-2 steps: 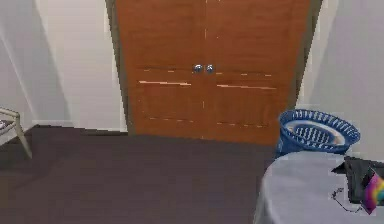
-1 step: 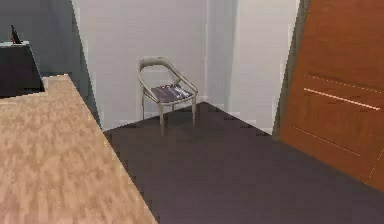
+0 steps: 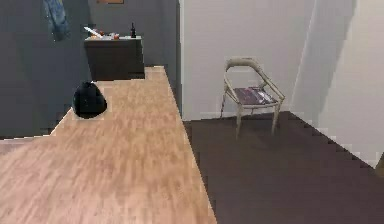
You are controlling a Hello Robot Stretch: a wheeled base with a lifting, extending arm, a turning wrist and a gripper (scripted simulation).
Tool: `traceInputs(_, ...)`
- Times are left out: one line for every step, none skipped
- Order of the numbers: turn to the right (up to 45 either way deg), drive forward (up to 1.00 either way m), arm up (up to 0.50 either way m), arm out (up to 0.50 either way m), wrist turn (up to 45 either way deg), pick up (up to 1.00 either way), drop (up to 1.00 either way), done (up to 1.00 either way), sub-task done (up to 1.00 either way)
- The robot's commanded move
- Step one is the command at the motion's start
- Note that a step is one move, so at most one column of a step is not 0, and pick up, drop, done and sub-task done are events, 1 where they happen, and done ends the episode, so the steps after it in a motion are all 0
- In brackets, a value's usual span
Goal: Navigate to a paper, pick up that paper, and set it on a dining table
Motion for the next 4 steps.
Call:
traceInputs(45.0, 0.00, 0.00, 0.00, 0.0, 0.00, 0.00, 0.00, 0.00)
traceInputs(45.0, 0.00, 0.00, 0.00, 0.0, 0.00, 0.00, 0.00, 0.00)
traceInputs(9.0, 0.00, 0.00, 0.00, 0.0, 0.00, 0.00, 0.00, 0.00)
traceInputs(-45.0, 0.00, 0.00, 0.00, 0.0, 0.00, 0.00, 0.00, 0.00)
